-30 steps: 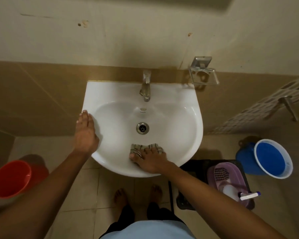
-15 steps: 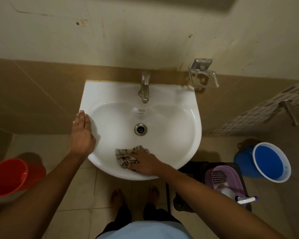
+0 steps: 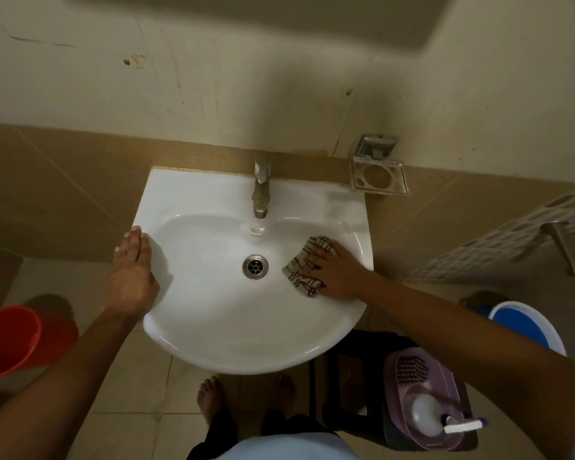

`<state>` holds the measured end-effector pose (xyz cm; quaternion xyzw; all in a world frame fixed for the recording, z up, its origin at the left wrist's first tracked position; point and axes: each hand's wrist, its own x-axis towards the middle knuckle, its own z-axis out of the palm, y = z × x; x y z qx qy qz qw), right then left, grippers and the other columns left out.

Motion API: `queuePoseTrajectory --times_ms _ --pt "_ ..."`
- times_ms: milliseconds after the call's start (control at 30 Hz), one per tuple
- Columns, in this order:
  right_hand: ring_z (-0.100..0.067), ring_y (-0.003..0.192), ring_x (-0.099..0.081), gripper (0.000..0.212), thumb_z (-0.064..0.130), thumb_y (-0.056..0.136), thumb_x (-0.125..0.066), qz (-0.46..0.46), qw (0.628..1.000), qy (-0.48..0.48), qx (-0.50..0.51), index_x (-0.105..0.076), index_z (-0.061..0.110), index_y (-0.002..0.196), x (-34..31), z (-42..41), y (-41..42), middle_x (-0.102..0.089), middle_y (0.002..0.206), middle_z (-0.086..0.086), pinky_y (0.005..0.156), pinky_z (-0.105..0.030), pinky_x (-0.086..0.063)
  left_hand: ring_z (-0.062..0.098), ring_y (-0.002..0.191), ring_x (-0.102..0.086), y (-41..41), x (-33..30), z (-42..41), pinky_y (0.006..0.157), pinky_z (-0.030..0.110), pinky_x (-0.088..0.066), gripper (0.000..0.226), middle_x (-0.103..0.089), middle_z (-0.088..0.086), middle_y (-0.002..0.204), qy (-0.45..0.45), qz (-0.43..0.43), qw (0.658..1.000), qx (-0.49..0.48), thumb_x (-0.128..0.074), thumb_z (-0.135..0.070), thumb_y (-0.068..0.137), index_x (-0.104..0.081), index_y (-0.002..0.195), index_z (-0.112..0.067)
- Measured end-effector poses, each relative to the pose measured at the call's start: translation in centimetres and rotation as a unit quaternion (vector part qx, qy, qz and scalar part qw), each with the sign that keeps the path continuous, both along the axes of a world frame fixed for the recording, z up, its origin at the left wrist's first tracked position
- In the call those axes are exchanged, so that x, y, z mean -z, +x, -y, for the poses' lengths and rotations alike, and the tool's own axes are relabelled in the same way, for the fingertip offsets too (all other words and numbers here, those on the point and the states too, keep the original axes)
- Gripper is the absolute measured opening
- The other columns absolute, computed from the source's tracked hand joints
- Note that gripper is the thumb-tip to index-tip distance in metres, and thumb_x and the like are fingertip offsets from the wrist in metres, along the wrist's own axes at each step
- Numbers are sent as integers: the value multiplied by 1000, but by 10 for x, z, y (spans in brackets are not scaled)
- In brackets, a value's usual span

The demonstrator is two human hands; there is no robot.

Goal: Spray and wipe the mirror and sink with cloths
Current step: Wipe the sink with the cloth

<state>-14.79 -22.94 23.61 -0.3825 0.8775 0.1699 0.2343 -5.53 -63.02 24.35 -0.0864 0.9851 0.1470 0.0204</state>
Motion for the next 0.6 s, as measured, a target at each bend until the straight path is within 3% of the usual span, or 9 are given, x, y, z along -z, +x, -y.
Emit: queuePoseTrajectory --times_ms 167,300,400,600 --pt "-22 154 3 65 37 102 -44 -69 992 30 -105 -11 29 158 3 21 -29 -4 167 0 121 -45 11 39 151 -7 -1 -8 -5 124 45 -6 69 -9 25 162 -8 1 1000 -10 -47 7 89 -17 151 9" --pt "-22 154 7 64 44 102 -36 -91 990 8 -110 -10 25 158 14 29 -32 -1 167 -1 117 -46 19 39 151 -8 -2 -10 -5 124 45 -7 70 -10 26 161 -11 1 1000 -10 -49 7 89 -17 151 9" --pt "-25 154 4 64 49 101 -33 -69 996 -29 -45 -16 25 158 23 23 -19 -5 167 -4 121 -51 12 38 152 -6 -2 -9 -5 125 45 -7 71 -8 25 162 -15 8 1000 -9 -47 6 89 -15 152 8" --pt "-36 151 -3 70 45 96 -42 5 980 -74 187 -18 20 156 35 41 50 -14 164 -12 120 -63 -1 36 152 -4 0 -9 -6 125 45 -6 69 -6 22 163 -2 10 1000 -5 -45 3 91 -14 152 6"
